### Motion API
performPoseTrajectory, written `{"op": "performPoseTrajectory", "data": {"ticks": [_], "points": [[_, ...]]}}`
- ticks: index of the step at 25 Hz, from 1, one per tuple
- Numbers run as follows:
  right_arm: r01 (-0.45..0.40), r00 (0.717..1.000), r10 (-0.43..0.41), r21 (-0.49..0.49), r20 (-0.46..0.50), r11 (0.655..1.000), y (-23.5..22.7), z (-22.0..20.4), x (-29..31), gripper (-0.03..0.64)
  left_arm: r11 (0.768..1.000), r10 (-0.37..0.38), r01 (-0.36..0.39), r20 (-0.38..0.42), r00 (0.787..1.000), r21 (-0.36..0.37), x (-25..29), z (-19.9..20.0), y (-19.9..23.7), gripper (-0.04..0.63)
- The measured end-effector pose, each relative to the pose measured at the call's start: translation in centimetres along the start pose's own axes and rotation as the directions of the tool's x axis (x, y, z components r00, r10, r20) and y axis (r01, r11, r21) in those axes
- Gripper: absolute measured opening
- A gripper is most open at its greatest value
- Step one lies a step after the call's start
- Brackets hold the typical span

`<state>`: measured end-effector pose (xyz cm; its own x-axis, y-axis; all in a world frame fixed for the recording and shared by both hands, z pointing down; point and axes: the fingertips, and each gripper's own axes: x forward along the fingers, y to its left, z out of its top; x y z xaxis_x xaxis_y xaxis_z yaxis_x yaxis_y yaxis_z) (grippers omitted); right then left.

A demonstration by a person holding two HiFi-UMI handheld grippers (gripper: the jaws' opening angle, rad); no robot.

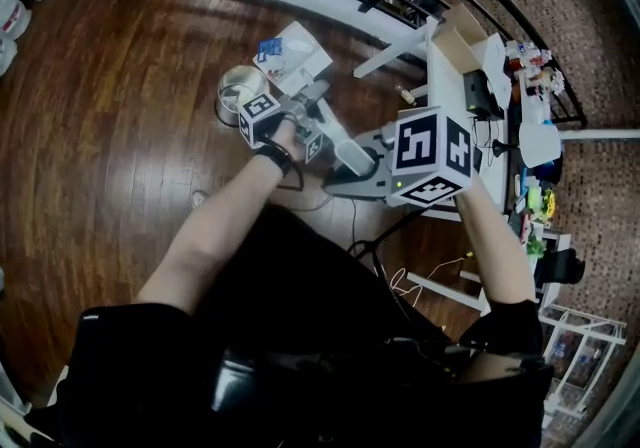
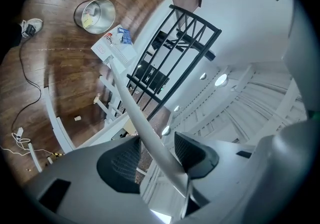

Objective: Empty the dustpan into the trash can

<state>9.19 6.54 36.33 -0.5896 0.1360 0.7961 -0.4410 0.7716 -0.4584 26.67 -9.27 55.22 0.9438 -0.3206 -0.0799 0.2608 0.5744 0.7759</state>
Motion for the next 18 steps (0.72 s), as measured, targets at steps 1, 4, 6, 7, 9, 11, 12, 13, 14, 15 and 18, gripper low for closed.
{"op": "performPoseTrajectory", "data": {"ticks": [1,4,6,7,9,11,12,13,14,15,18], "points": [[-0.006,1.0,0.006,-0.006,-0.019,1.0,0.0,0.0,0.3,0.008,1.0,-0.004,0.004,0.004,1.0,-0.003,-0.2,0.2,0.0,0.198],[-0.029,0.997,0.027,-0.021,-0.077,0.999,0.1,0.1,1.1,0.008,1.0,-0.019,0.02,0.033,0.999,-0.018,-0.8,1.0,0.2,0.198],[-0.046,0.992,0.042,-0.031,-0.118,0.998,0.1,0.1,1.5,0.008,0.998,-0.035,0.04,0.127,0.991,-0.04,-1.2,2.8,0.5,0.198],[-0.053,0.989,0.048,-0.036,-0.139,0.998,0.0,0.1,1.7,0.008,0.997,-0.04,0.05,0.17,0.985,-0.05,-1.3,3.7,0.7,0.198],[-0.069,0.981,0.06,-0.046,-0.184,0.997,-0.1,0.1,2.1,0.008,0.996,-0.048,0.063,0.206,0.977,-0.068,-1.7,4.5,1.1,0.196],[-0.086,0.969,0.07,-0.058,-0.236,0.995,-0.2,-0.1,2.5,0.008,0.994,-0.055,0.074,0.22,0.974,-0.082,-2.2,4.9,1.3,0.195],[-0.094,0.962,0.073,-0.065,-0.262,0.994,-0.3,-0.1,2.8,0.008,0.993,-0.058,0.08,0.227,0.972,-0.088,-2.5,5.2,1.3,0.193],[-0.101,0.955,0.076,-0.071,-0.288,0.992,-0.3,-0.2,2.9,0.008,0.992,-0.063,0.086,0.234,0.97,-0.093,-2.7,5.4,1.3,0.193],[-0.107,0.946,0.077,-0.078,-0.314,0.991,-0.5,-0.3,3.1,0.008,0.991,-0.067,0.093,0.241,0.968,-0.097,-2.8,5.7,1.4,0.193],[-0.113,0.937,0.078,-0.086,-0.34,0.99,-0.6,-0.4,3.2,0.008,0.99,-0.07,0.098,0.248,0.966,-0.102,-2.9,5.9,1.4,0.193],[-0.131,0.904,0.074,-0.108,-0.421,0.985,-1.1,-1.0,3.3,0.008,0.986,-0.078,0.114,0.273,0.959,-0.12,-2.8,6.4,1.6,0.19]]}}
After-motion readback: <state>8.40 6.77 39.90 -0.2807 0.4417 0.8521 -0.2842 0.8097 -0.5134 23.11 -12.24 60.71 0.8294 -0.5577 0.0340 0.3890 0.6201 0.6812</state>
